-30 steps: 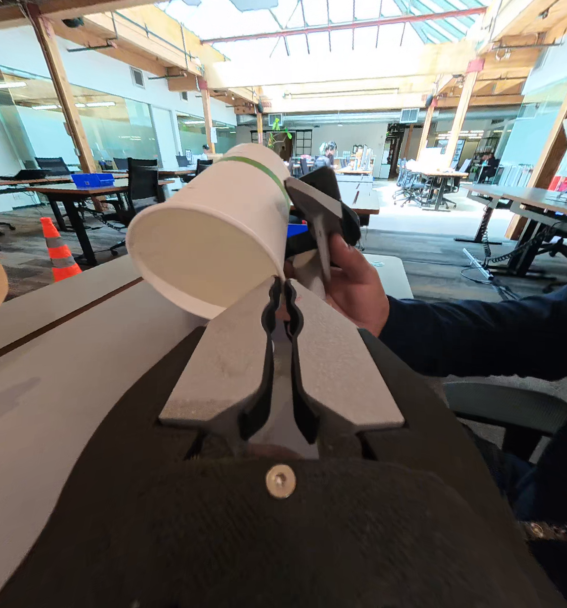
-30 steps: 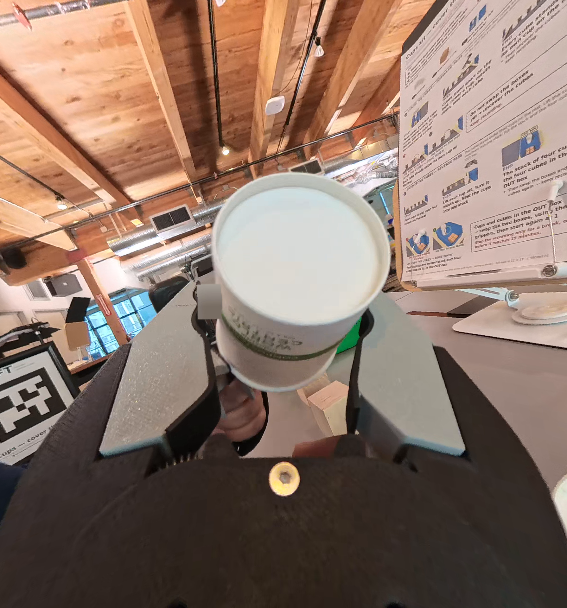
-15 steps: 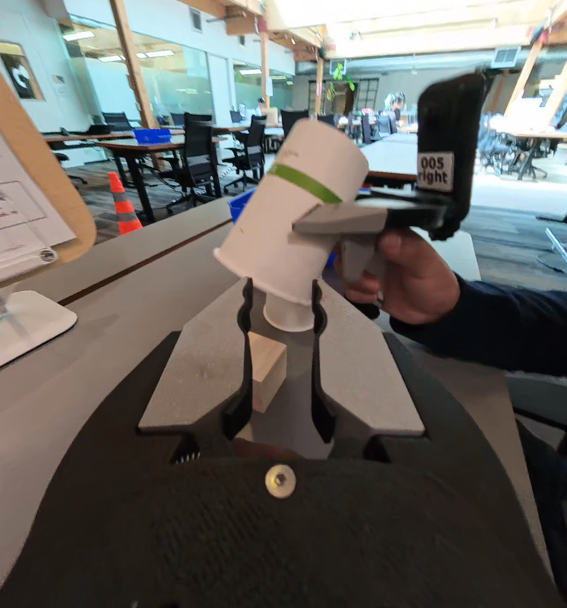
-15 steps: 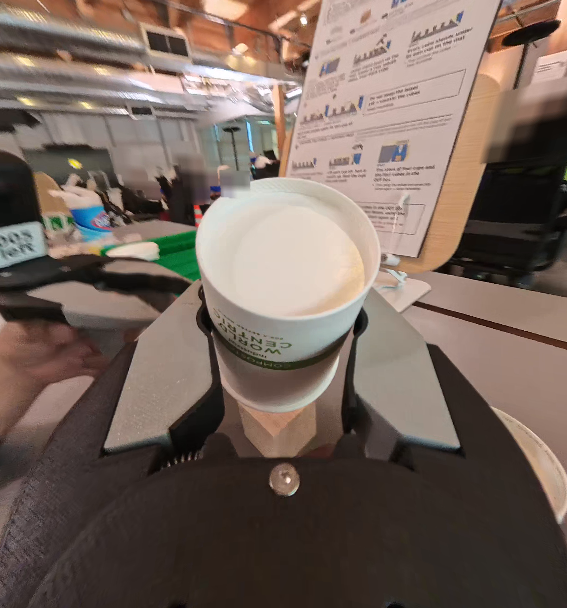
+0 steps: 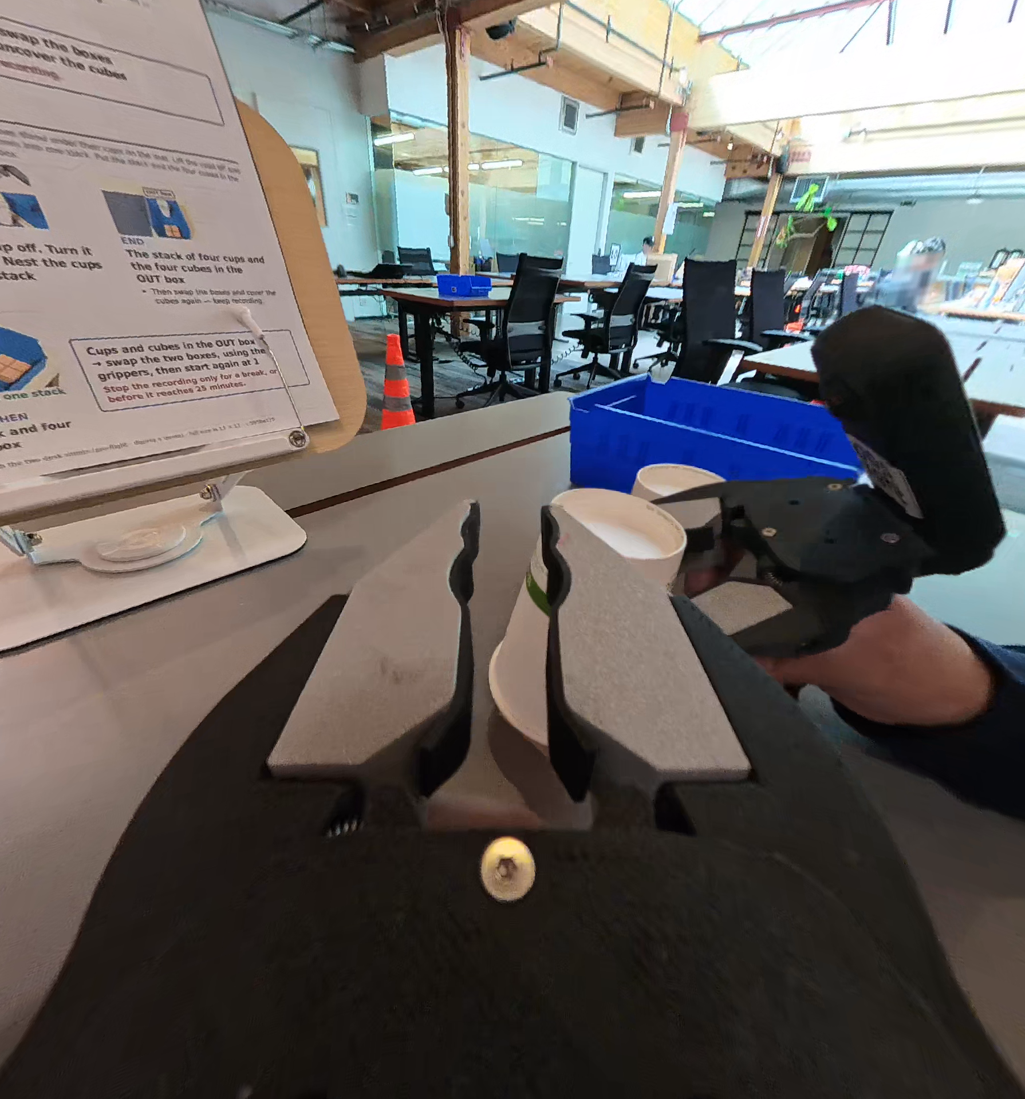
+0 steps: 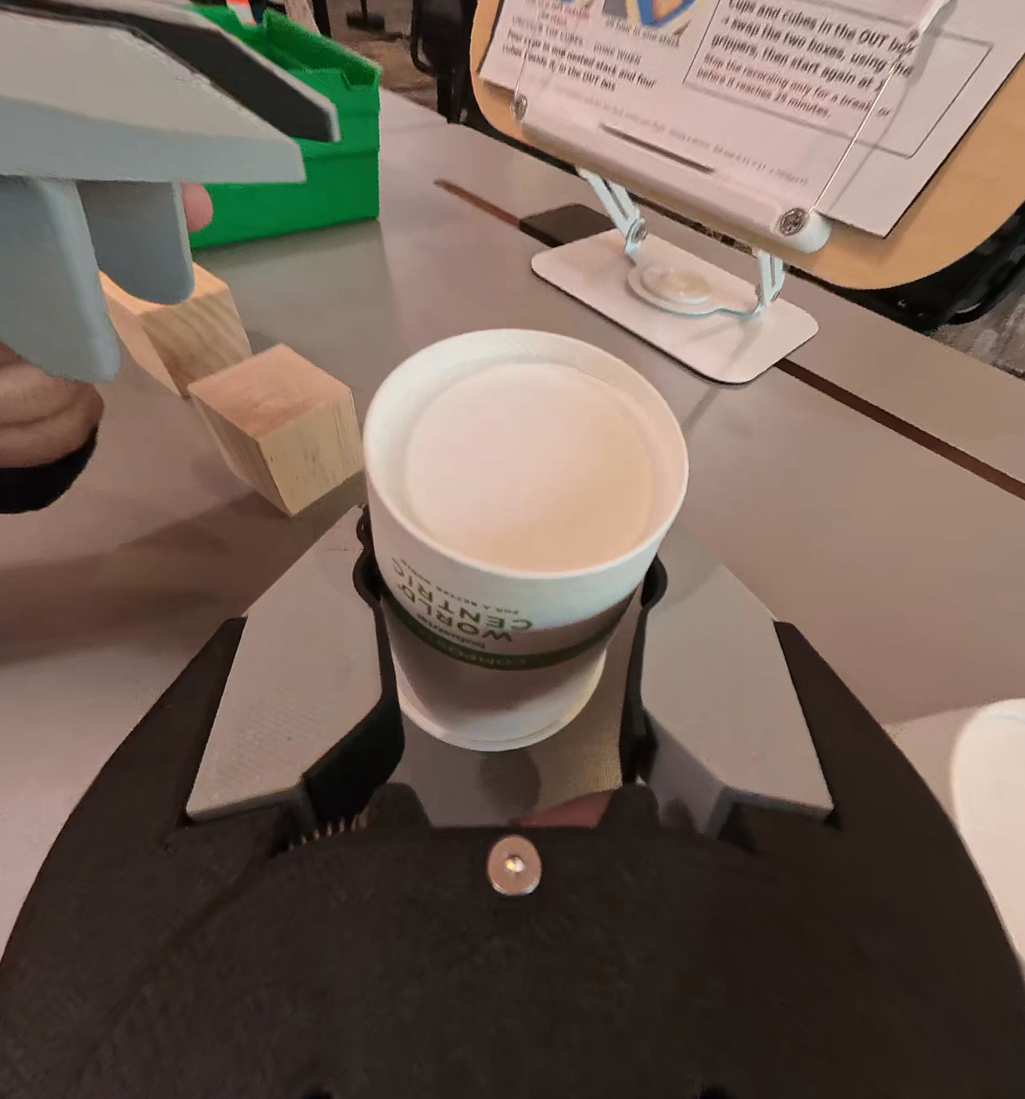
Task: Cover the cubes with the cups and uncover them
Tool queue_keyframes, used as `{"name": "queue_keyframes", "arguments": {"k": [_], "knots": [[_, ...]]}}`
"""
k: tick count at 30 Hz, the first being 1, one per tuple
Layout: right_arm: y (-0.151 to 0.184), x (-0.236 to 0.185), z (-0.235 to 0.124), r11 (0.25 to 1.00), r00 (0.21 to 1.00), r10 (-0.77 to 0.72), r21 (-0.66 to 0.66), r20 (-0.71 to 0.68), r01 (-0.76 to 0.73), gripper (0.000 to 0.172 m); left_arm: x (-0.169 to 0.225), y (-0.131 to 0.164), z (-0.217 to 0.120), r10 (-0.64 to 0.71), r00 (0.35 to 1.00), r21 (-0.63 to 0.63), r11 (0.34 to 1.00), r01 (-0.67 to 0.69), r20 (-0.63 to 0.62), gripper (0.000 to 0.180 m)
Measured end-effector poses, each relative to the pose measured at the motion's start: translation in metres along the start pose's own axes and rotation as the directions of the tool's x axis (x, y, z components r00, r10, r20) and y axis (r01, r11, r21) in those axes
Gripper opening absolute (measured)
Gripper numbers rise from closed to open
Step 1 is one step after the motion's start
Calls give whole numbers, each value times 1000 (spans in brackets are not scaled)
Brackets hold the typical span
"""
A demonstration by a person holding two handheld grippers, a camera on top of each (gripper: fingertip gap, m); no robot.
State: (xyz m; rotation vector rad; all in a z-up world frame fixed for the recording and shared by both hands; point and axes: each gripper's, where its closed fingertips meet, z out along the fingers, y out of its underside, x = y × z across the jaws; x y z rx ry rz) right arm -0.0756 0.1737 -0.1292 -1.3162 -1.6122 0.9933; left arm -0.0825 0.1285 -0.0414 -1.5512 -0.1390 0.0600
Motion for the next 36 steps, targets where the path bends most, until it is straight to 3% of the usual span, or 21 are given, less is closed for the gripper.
{"name": "queue_keyframes", "arguments": {"k": [12,19,25,29,31,36], "knots": [[-17,4,-13,996,1000,-9,90,-28,11,82,1,16,7,130,990,-83,989,-126,50,19],[-53,6,-48,953,994,-72,290,-82,93,81,-19,22,-4,131,984,-114,987,-118,124,23],[-72,11,-75,910,996,-33,410,-88,66,79,-84,-14,-79,197,933,-191,971,-143,302,26],[-74,6,-76,910,999,-19,413,-51,38,78,-163,-31,-147,333,798,-354,921,-162,502,26],[-74,3,-76,911,998,-34,409,-53,53,77,-201,-26,-179,389,727,-455,883,-119,565,26],[-72,-8,-72,915,996,-74,395,-47,87,76,-252,11,-230,450,698,-660,750,43,557,31]]}}
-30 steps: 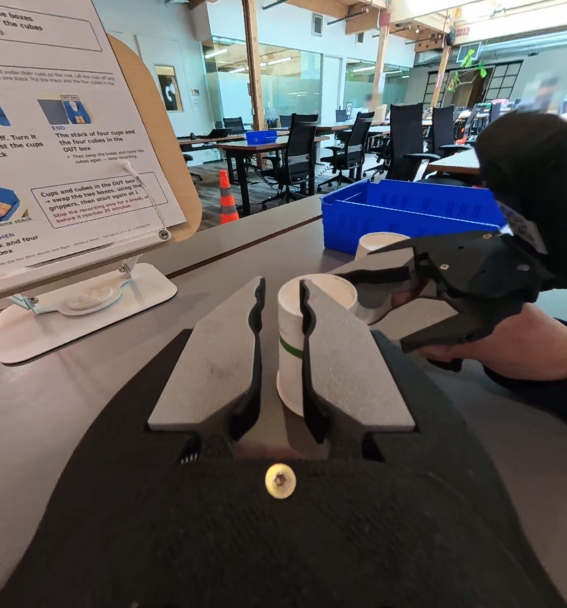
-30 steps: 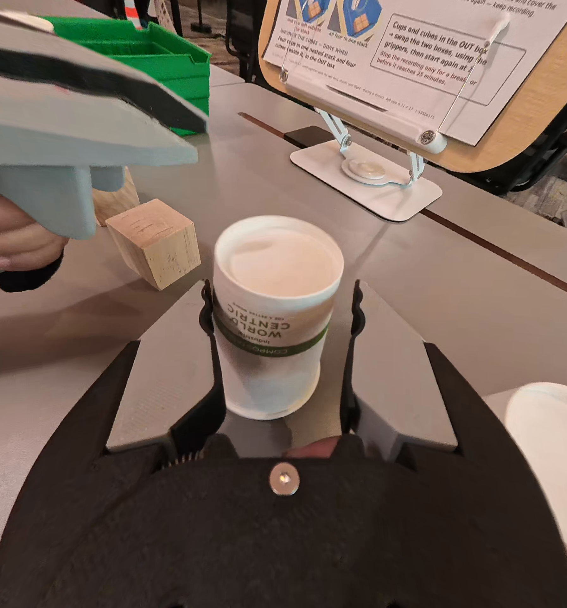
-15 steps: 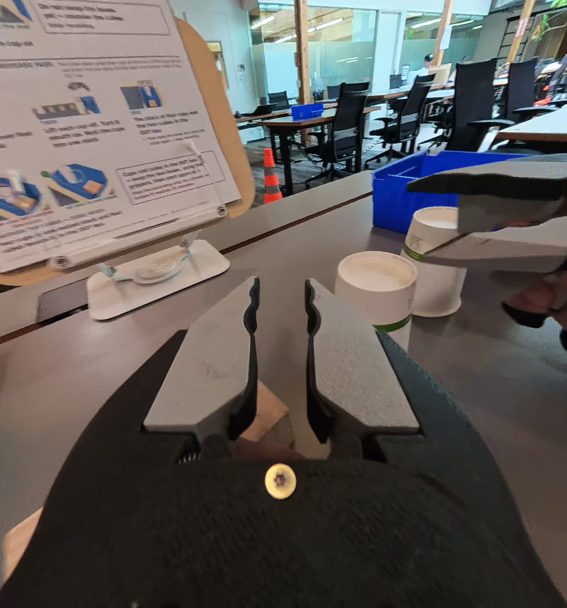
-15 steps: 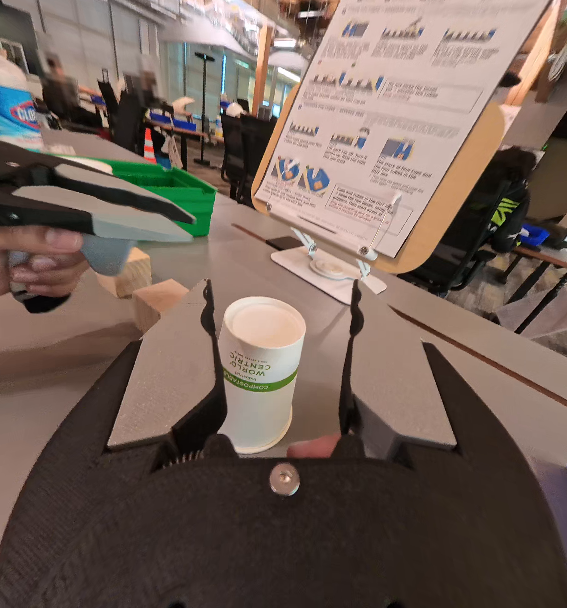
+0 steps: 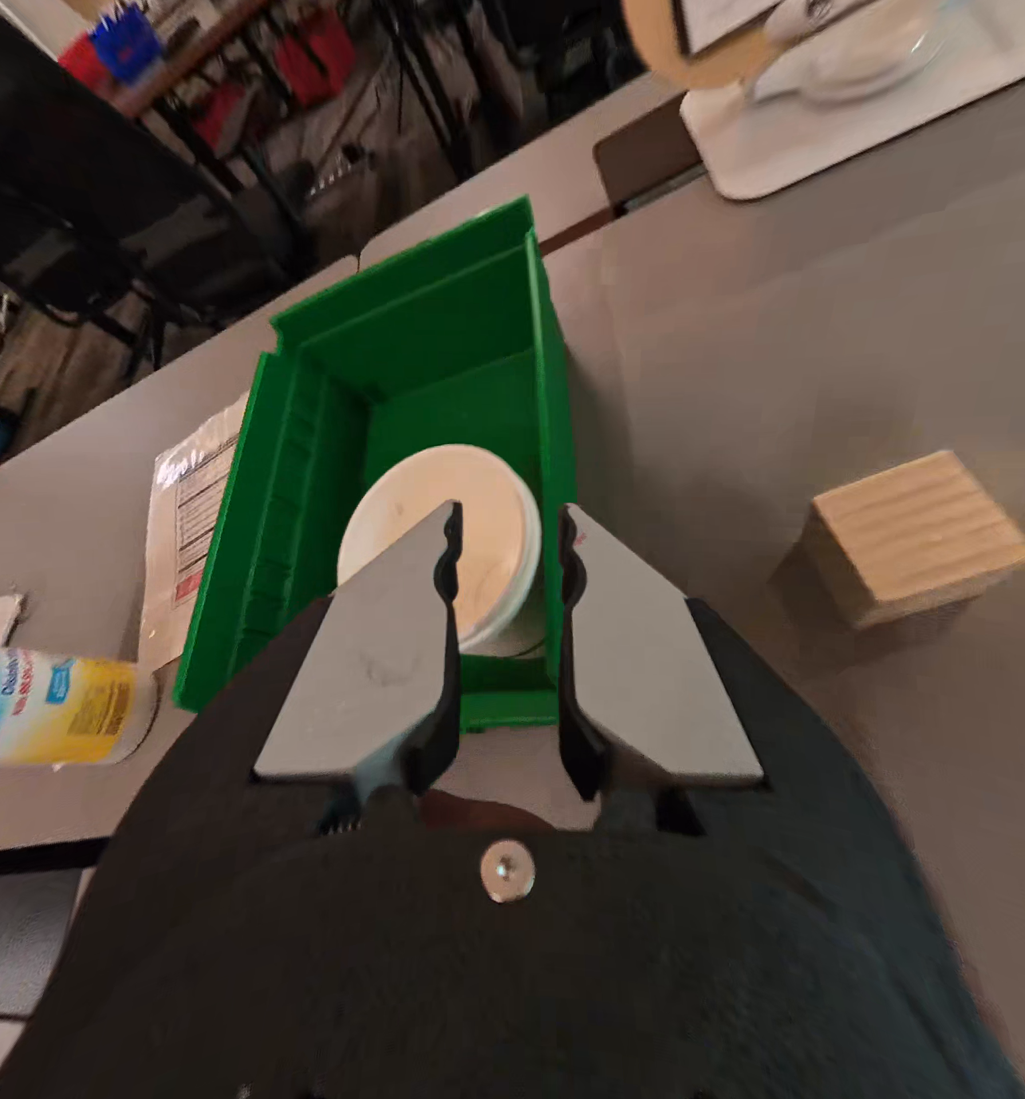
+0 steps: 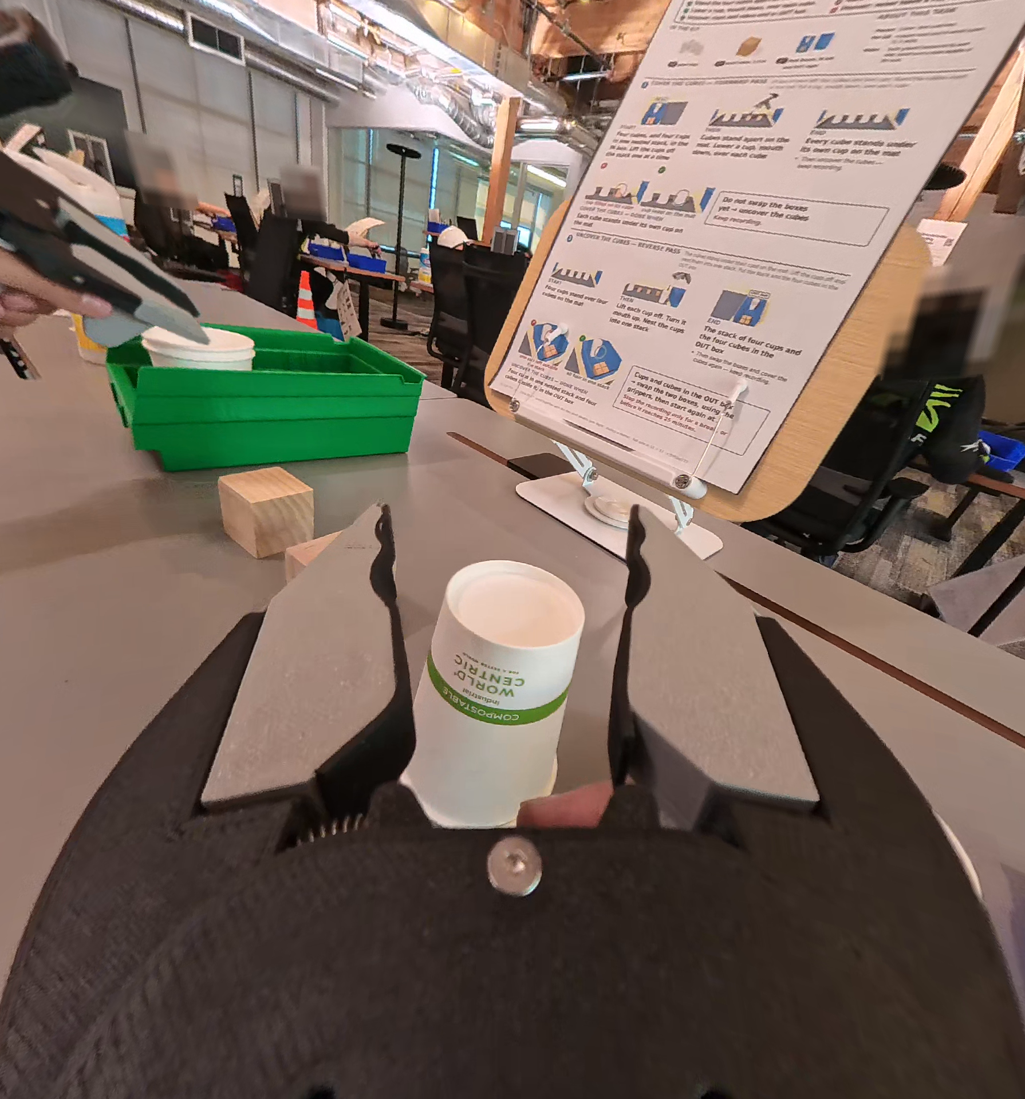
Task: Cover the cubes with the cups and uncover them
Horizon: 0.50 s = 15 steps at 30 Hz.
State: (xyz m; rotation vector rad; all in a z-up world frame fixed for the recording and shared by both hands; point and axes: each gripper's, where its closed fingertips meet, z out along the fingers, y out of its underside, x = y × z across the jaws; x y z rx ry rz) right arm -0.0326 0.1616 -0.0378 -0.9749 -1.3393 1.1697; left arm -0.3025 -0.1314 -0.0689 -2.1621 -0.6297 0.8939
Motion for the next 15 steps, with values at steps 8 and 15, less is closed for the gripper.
{"name": "queue_keyframes", "arguments": {"k": [8,15], "knots": [[3,-4,2,1000,1000,-20,-15,5,20,76,-4,15,10,7,998,-86,996,-13,-64,12],[0,-1,0,1000,1000,8,-1,8,-8,74,-4,21,14,-1,998,-123,992,-6,-56,5]]}}
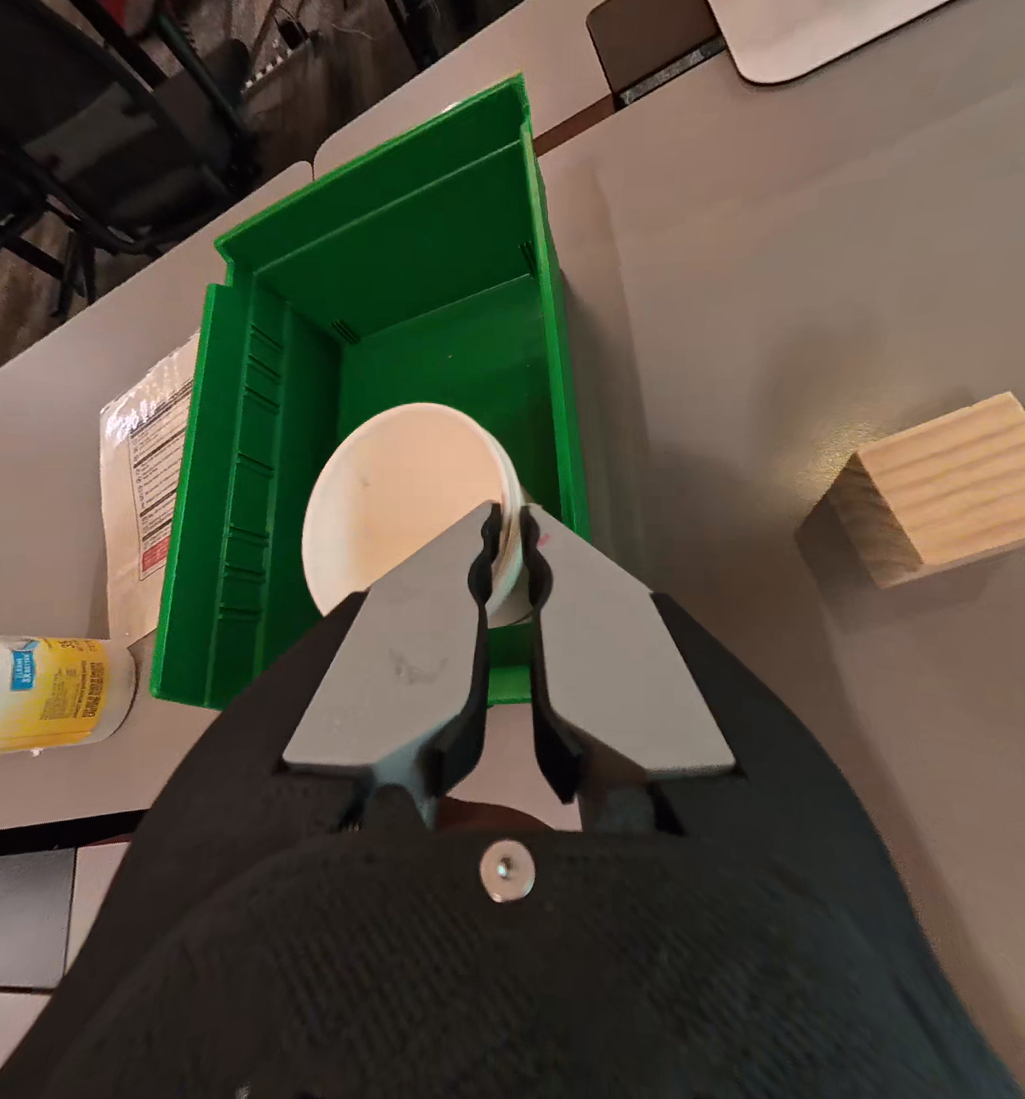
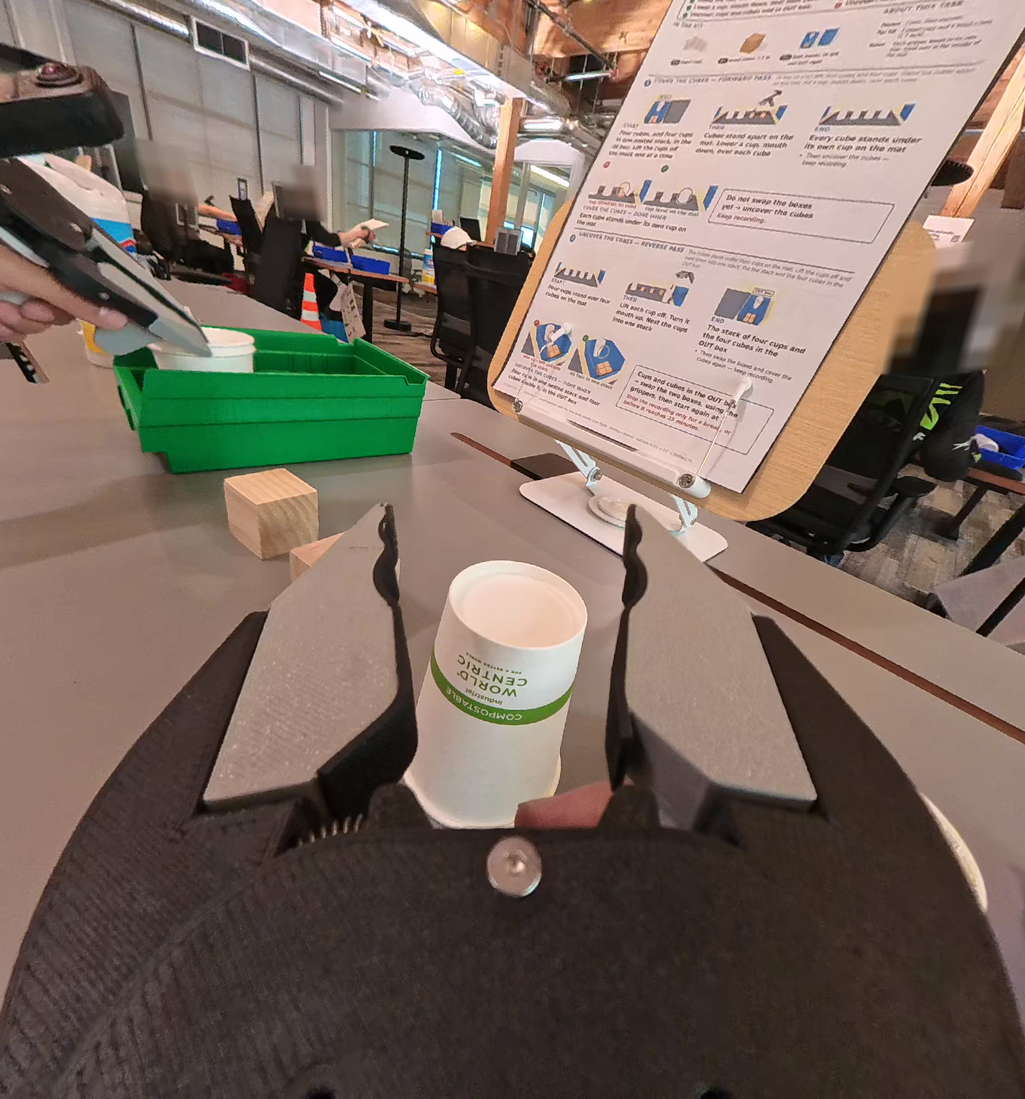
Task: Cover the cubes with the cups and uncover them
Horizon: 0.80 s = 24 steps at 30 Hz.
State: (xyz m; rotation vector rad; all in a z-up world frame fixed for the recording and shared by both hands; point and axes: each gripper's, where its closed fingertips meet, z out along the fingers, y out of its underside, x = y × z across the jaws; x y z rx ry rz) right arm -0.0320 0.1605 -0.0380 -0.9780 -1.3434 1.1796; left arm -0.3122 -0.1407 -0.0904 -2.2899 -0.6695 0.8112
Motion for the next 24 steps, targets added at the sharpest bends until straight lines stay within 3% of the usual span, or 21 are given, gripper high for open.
{"name": "queue_keyframes", "arguments": {"k": [5,9,14,17,19,24], "knots": [[-2,-1,-1,1000,1000,-12,4,-3,12,73,7,0,-1,-19,998,-6,1000,19,-59,2],[-2,-1,-2,1000,1000,-13,5,0,13,73,-12,-10,-8,22,999,22,999,-23,43,2],[-3,-3,-2,1000,1000,-19,6,3,19,73,-39,-52,-46,28,975,198,977,-73,220,2],[0,-5,-1,1000,1000,-18,-8,12,18,73,-37,-63,-53,56,971,205,973,-105,232,2],[1,-6,0,1000,1000,-24,-13,14,24,73,-45,-66,-56,88,948,193,969,-152,305,2],[0,-7,-1,1000,1000,-22,-8,20,22,73,-44,-95,-93,37,922,341,923,-179,385,2]]}}
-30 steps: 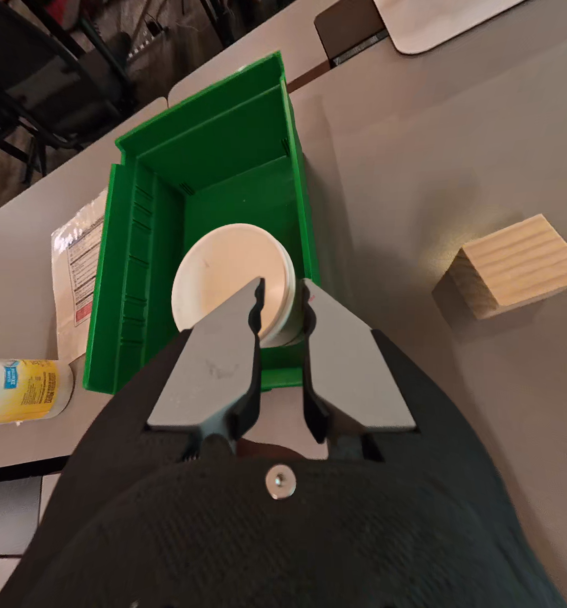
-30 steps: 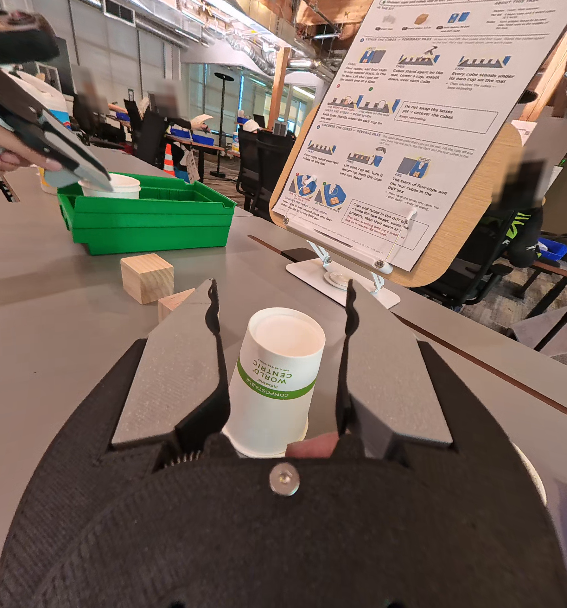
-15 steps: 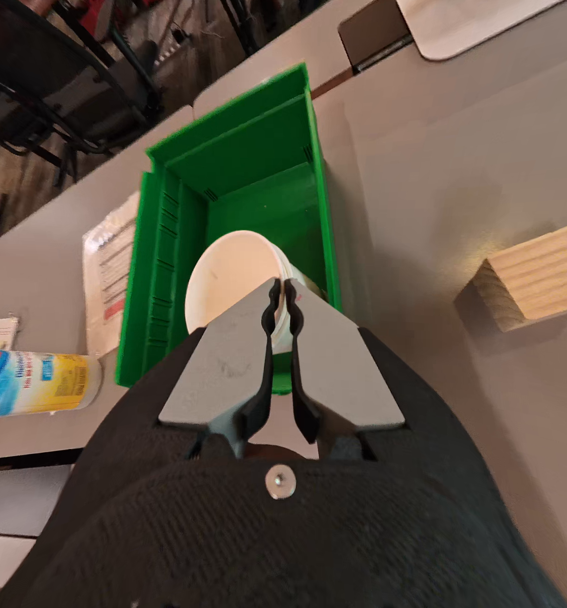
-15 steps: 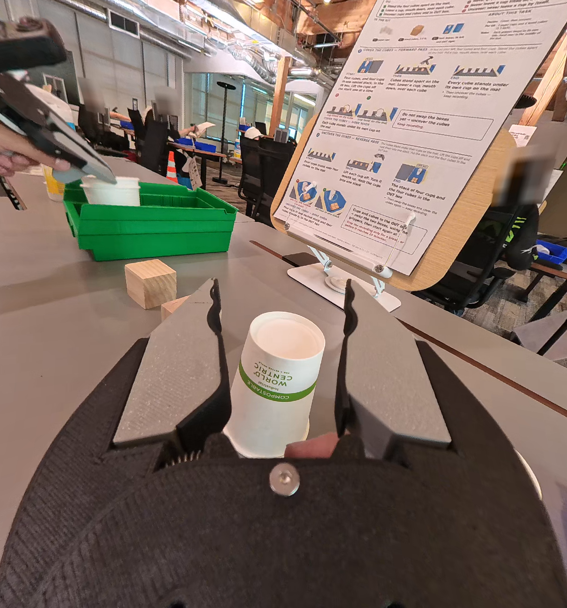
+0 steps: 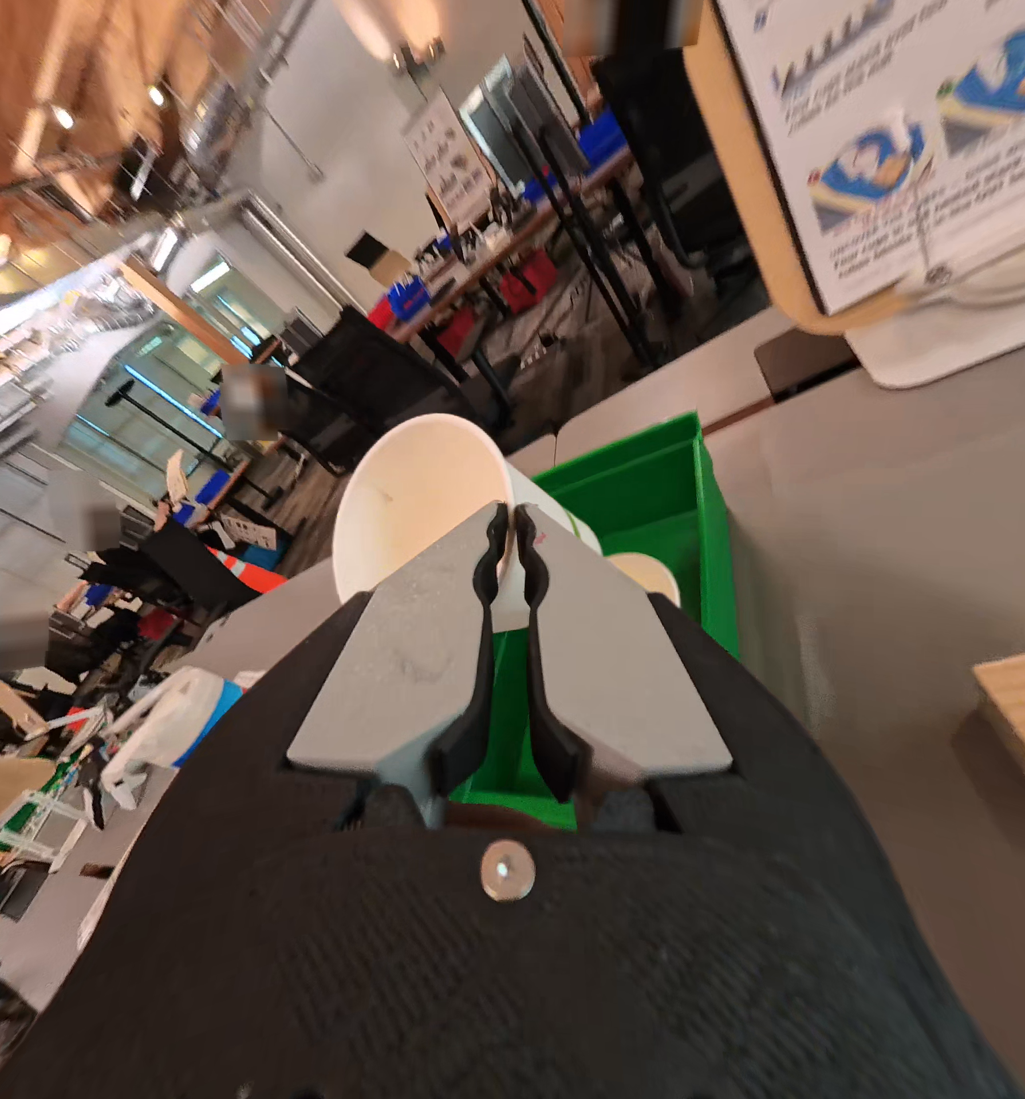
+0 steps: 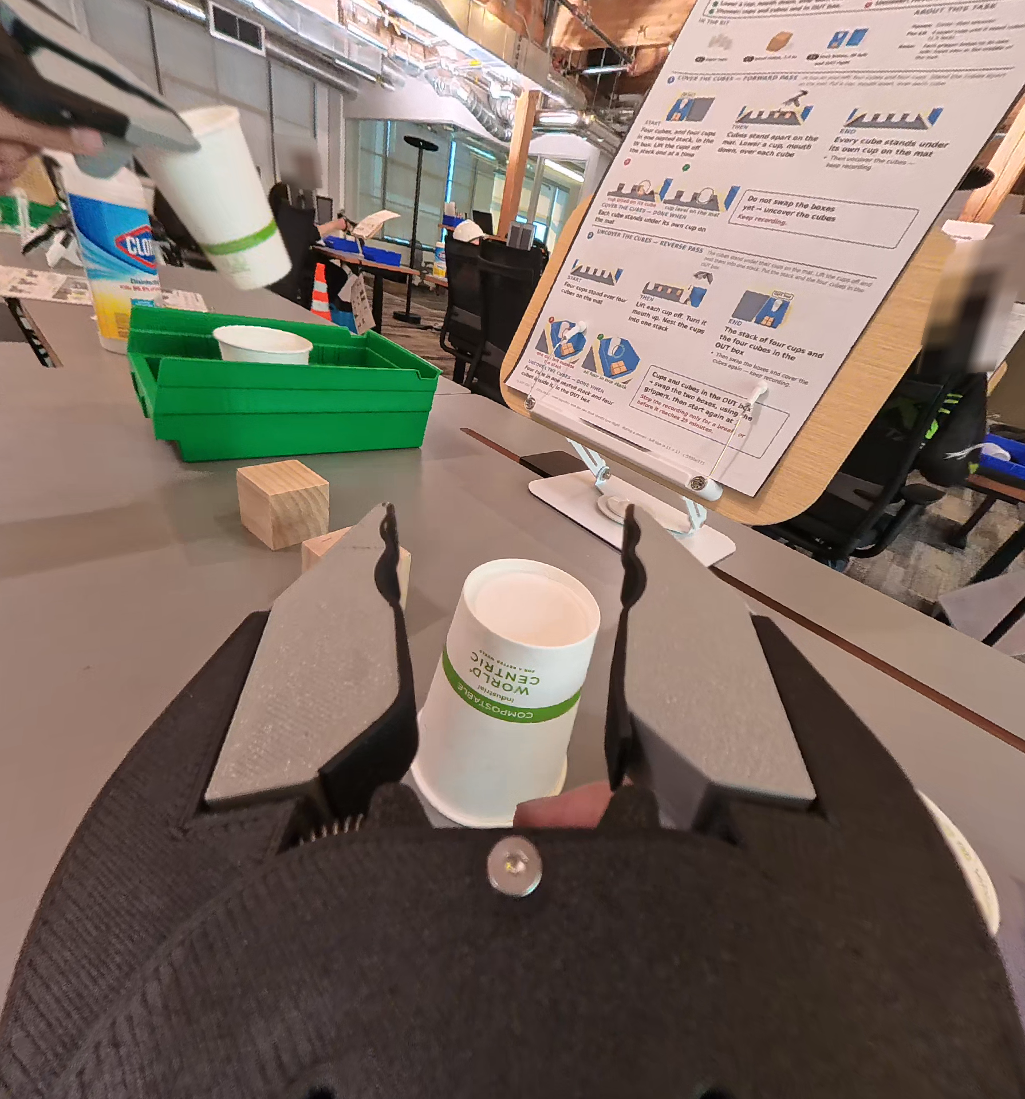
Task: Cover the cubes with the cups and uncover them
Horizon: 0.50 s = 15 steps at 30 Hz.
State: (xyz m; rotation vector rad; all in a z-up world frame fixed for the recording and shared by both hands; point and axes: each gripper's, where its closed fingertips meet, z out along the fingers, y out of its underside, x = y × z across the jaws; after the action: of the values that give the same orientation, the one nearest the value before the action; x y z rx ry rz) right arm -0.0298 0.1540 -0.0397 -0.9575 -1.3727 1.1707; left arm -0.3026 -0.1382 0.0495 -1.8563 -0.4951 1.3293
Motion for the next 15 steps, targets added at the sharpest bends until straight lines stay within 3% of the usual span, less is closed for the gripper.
{"name": "queue_keyframes", "arguments": {"k": [5,9,12,15], "knots": [[-2,-15,1,999,995,35,12,93,-36,75,17,-61,-45,-59,995,198,977,75,-83,2],[-7,-59,-2,997,946,67,22,317,-78,69,63,-123,-101,-67,959,384,907,174,-276,2],[-6,-98,-7,989,852,132,-12,506,-146,72,108,-163,-151,-59,867,492,804,335,-494,2],[-4,-123,-10,984,788,162,-36,594,-175,80,154,-182,-194,-49,689,469,698,541,-723,2]]}}
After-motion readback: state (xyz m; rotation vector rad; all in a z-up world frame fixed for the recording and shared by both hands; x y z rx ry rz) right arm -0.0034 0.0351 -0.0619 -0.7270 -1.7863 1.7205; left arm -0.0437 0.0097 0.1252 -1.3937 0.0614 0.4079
